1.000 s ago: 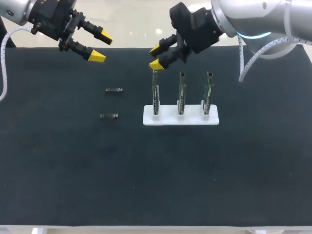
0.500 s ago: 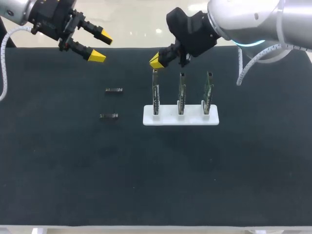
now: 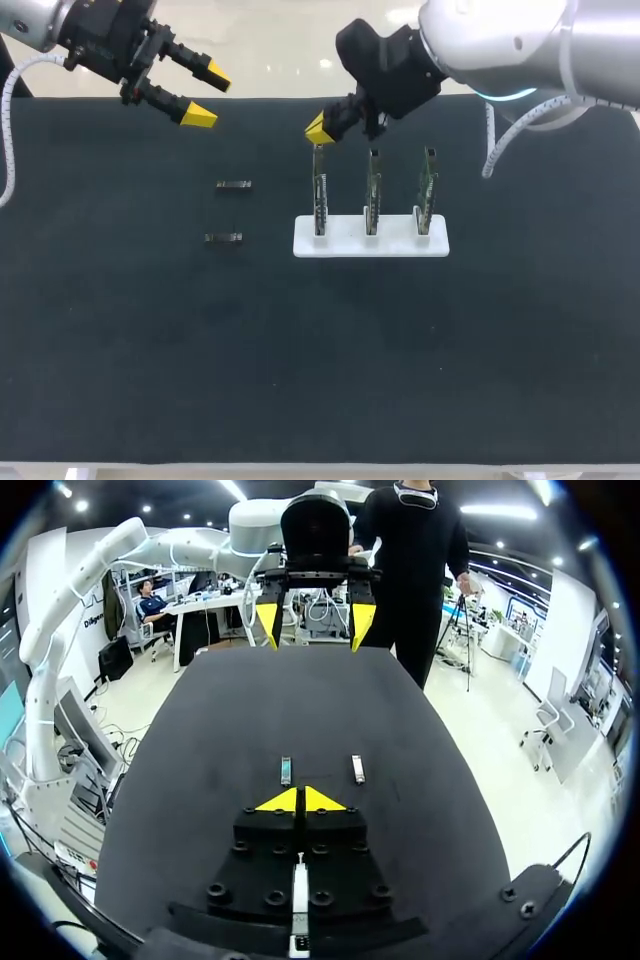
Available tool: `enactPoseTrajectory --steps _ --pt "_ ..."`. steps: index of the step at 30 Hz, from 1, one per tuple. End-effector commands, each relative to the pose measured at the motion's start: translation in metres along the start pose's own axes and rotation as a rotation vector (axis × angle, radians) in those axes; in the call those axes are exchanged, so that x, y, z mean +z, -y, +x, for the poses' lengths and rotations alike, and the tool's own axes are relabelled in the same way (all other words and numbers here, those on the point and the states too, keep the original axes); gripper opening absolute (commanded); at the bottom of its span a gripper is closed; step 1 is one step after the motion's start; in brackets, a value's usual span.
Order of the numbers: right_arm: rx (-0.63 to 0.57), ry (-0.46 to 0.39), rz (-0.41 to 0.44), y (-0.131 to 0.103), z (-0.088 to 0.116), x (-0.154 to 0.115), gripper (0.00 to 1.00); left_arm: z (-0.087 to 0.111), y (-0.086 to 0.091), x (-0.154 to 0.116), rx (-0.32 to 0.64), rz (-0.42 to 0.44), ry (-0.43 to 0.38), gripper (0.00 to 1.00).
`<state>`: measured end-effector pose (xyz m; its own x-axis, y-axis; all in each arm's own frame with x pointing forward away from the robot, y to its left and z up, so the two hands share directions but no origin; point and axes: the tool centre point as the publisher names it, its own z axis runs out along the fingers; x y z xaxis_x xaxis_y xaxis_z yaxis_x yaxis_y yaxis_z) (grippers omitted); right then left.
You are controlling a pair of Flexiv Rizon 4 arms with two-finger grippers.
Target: Pick up the optical module with the left hand, and insert it into the network port with the right hand.
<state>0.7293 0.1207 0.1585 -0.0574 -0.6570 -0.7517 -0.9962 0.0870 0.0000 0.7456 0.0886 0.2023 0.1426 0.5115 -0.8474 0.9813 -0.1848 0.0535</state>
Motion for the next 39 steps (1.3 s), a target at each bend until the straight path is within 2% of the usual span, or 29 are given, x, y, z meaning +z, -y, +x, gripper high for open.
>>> enactPoseTrajectory --steps 1,39 --pt "0.006 -0.013 0.001 0.0 -0.001 0.0 0.0 0.0 -0.001 0.0 -0.001 0.003 -0.003 1.0" --pt "0.016 -0.05 -0.002 -0.002 0.011 0.01 0.0 0.0 -0.001 0.0 -0.001 0.003 -0.003 1.0"
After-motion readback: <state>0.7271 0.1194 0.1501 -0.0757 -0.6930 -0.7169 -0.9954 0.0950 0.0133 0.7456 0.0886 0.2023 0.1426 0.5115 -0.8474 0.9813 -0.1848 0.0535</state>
